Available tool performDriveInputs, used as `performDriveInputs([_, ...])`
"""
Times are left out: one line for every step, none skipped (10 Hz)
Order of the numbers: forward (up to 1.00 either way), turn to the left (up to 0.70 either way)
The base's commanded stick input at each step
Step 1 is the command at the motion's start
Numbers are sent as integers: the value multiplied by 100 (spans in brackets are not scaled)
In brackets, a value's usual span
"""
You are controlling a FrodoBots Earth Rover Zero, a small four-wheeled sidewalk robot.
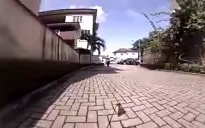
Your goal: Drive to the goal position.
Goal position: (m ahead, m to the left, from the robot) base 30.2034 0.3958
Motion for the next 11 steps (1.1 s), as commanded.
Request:
performDriveInputs([69, 3])
performDriveInputs([69, 3])
performDriveInputs([69, 3])
performDriveInputs([69, 3])
performDriveInputs([69, 3])
performDriveInputs([69, 3])
performDriveInputs([69, 3])
performDriveInputs([69, 3])
performDriveInputs([69, 3])
performDriveInputs([69, 3])
performDriveInputs([69, 3])
